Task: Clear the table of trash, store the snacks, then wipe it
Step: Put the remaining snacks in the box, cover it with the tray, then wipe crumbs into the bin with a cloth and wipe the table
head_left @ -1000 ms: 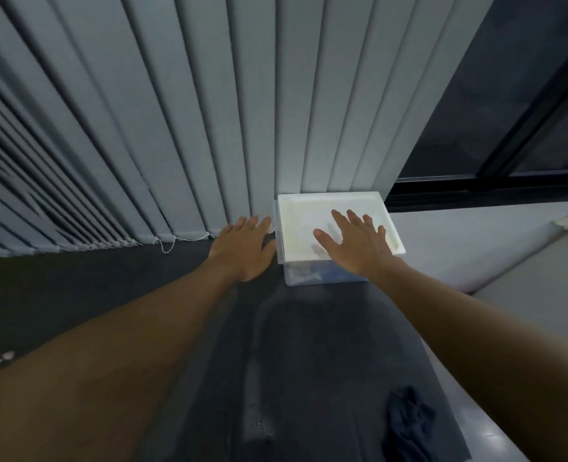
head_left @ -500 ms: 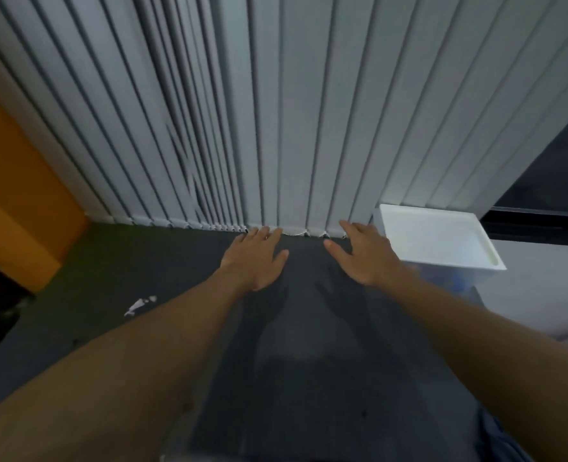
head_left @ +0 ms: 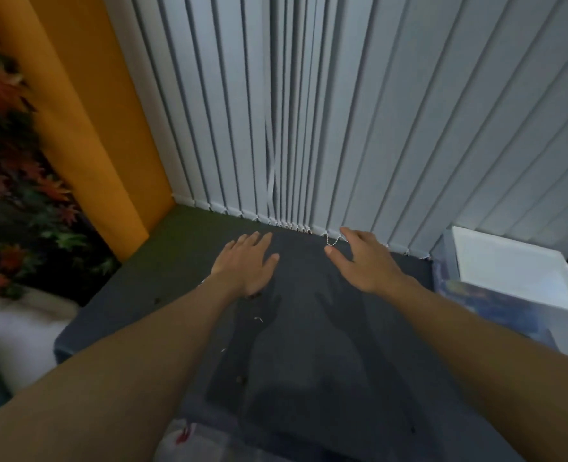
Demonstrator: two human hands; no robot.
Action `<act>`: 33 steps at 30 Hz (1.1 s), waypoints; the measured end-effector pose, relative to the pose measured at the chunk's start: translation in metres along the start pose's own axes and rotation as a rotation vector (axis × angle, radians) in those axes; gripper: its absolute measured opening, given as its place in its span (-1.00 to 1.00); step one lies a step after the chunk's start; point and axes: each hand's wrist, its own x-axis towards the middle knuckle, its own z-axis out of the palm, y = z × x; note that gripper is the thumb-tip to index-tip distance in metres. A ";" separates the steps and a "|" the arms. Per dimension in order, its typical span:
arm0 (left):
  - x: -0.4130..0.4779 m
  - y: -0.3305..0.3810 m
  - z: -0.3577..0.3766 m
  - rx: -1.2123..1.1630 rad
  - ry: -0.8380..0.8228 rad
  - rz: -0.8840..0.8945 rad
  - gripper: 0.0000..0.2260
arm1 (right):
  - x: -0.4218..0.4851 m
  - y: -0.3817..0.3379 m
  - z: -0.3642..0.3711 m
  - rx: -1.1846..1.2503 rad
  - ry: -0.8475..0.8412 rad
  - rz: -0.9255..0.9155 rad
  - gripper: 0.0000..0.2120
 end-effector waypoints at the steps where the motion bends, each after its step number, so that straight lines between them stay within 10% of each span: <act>1: -0.003 -0.002 0.000 -0.007 0.008 -0.011 -0.43 | 0.001 -0.001 0.002 0.004 -0.007 -0.013 -0.34; 13: 0.004 0.051 0.034 -0.041 -0.020 0.067 -0.44 | -0.027 0.062 0.012 0.045 0.054 0.058 -0.31; 33: 0.028 0.362 0.206 0.073 -0.449 0.657 -0.41 | -0.256 0.332 0.021 -0.012 0.132 0.829 -0.36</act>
